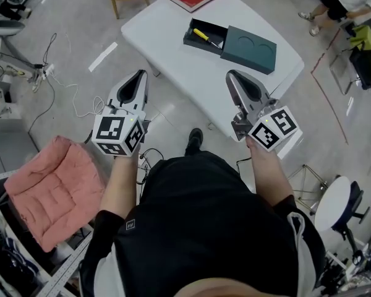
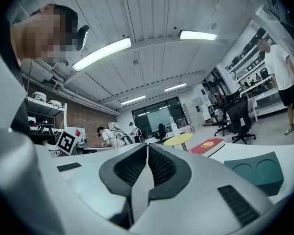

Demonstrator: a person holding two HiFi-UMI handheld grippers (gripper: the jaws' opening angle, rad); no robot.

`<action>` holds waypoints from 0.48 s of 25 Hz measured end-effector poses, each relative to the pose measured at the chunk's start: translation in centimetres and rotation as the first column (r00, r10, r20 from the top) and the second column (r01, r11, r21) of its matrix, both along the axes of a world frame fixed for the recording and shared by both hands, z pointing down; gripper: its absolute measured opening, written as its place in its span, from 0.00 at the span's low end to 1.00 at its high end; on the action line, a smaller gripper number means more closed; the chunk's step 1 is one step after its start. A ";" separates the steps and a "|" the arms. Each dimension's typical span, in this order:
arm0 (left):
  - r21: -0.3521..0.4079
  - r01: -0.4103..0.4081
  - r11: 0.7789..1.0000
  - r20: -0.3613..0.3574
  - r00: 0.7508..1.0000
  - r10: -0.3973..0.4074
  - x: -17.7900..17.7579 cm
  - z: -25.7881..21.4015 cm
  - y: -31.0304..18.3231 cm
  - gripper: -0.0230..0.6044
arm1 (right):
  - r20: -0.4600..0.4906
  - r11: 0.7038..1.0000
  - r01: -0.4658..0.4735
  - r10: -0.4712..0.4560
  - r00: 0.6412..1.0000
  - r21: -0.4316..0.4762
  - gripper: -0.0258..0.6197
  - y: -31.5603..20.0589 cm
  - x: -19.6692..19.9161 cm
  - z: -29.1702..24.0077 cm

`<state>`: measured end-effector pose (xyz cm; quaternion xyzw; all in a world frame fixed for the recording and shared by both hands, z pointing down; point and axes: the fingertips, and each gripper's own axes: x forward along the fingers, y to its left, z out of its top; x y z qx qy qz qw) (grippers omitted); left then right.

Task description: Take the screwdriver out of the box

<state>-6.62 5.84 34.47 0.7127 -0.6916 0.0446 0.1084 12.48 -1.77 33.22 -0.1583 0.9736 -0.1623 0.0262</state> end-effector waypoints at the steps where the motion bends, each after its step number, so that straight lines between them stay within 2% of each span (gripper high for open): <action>1: 0.000 0.001 1.000 0.005 1.000 -0.001 0.0 -0.1 -1.1 0.08 | 0.000 1.000 0.006 -0.006 1.000 0.001 0.09 -1.0 -0.1 0.0; 7: -0.003 -0.008 1.000 0.019 1.000 0.008 -0.1 -0.2 -6.0 0.08 | 0.011 1.000 0.007 -0.007 1.000 -0.015 0.09 -4.9 -0.2 0.3; 12: 0.003 -0.037 0.999 0.010 0.999 0.037 -0.9 0.0 -10.1 0.08 | -0.002 0.999 -0.036 0.036 0.999 -0.028 0.09 -8.0 -0.1 0.9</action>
